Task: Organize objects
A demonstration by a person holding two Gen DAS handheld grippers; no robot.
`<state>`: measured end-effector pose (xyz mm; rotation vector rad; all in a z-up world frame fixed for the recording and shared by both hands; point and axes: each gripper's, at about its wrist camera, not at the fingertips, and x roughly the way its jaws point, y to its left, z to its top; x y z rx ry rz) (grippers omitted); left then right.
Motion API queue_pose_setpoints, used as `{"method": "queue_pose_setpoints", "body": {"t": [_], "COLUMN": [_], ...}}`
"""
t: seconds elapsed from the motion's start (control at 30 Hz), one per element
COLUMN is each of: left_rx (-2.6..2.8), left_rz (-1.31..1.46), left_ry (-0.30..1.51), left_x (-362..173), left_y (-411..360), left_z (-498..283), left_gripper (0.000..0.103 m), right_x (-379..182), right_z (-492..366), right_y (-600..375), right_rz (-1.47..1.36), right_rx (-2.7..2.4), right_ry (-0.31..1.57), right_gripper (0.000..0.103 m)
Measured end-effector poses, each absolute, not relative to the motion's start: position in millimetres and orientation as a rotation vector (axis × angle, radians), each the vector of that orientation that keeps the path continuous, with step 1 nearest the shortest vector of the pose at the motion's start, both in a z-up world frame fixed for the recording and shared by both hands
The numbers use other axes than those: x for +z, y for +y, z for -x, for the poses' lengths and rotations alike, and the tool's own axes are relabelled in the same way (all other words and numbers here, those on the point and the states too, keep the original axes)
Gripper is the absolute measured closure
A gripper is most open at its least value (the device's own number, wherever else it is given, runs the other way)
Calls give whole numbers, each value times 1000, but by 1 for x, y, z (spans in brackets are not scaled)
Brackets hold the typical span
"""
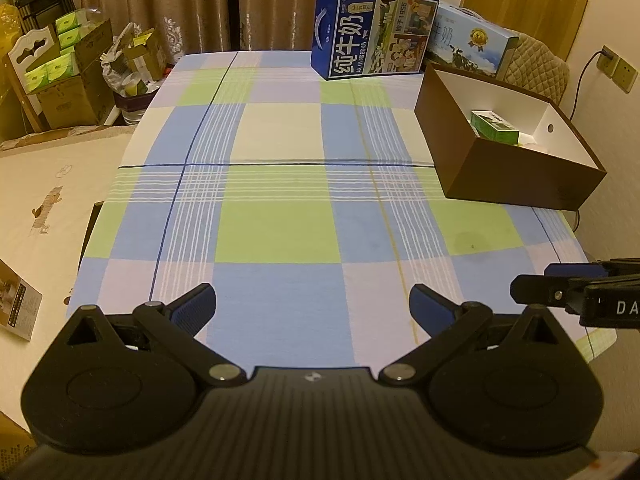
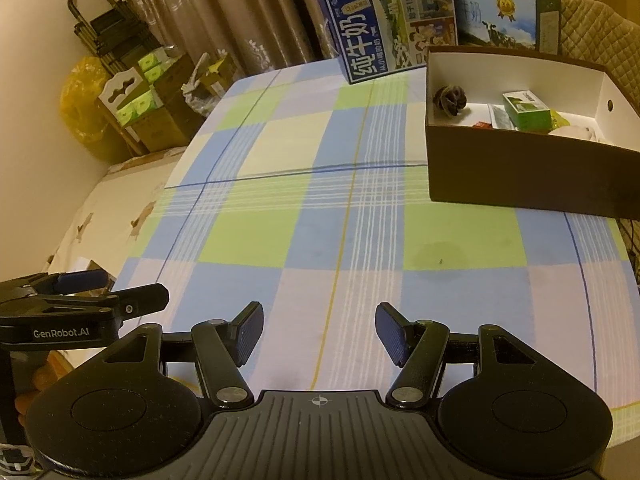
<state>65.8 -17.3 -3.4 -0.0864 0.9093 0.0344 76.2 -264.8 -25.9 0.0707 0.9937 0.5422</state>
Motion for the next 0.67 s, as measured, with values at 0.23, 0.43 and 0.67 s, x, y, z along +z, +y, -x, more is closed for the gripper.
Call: {"method": "queue_pose_setpoints", "body": {"t": [0.23,0.43,0.67], "left_rx": [39,41,38], "left_rz": [86,85,79], "left_ry": [909,908,905], "left_x": [-3,-2,-1], "left_y": [-20,-21,-23], "left_z": [-65,-64,-62], "left_gripper": [1,1,1], "right_x": [-27,-27,-28], "right_z": [-76,-76,-76], "right_y": [-264,-265,-269], "right_rz": [-67,-68,-74], "right_rx": [550,553,552], "right_ry": [999,999,998], "right_gripper": [44,43,43]}}
